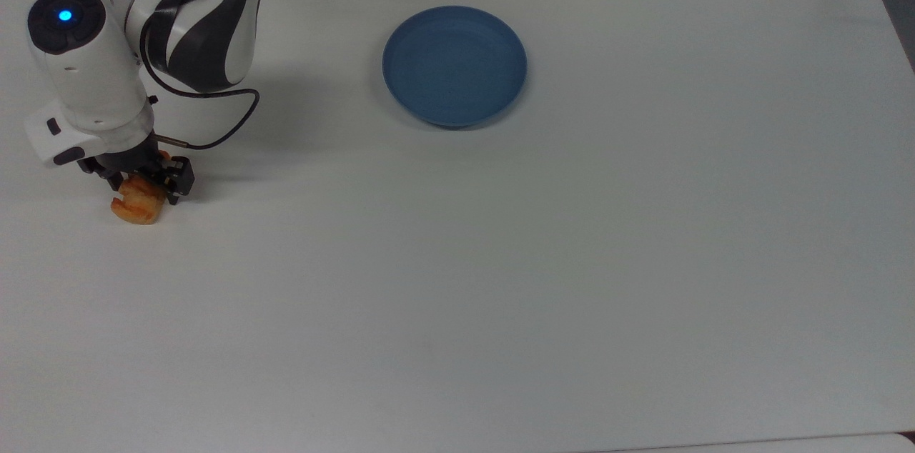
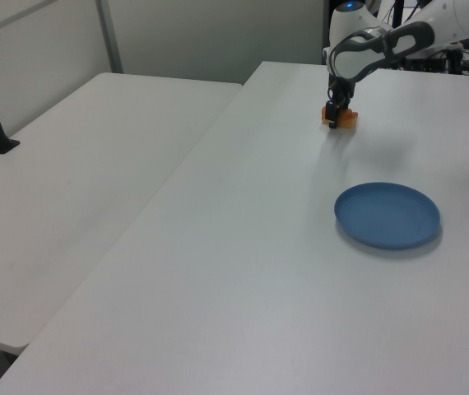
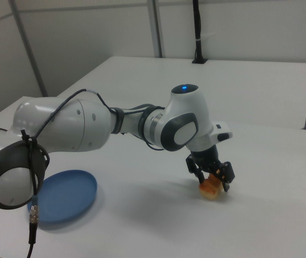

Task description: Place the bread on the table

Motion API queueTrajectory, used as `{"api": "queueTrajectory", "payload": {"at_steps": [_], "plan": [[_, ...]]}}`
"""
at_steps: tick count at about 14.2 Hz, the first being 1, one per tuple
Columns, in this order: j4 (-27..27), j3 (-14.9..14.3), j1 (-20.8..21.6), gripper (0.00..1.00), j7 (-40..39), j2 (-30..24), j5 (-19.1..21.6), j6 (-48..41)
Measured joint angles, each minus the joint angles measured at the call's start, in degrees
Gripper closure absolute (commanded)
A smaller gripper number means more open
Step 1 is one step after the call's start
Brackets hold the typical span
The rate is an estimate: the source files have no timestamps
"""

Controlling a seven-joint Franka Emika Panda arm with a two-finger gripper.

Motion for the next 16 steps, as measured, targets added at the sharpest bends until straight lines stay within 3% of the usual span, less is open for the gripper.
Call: {"api": "queueTrajectory", "payload": {"at_steps": [6,9,11,13,16], "plan": [[-0.93,0.07,0.03,0.0,-0.02,-1.7,-0.68,0.0],[-8.38,0.64,0.57,0.0,-0.02,-11.58,-0.67,0.0],[-14.35,2.54,0.9,0.0,0.09,-19.67,-0.62,-0.35],[-19.28,3.8,2.6,0.0,2.61,-28.28,-0.57,-7.06],[-21.46,6.19,5.16,0.0,4.79,-37.1,-0.56,-19.33]]}}
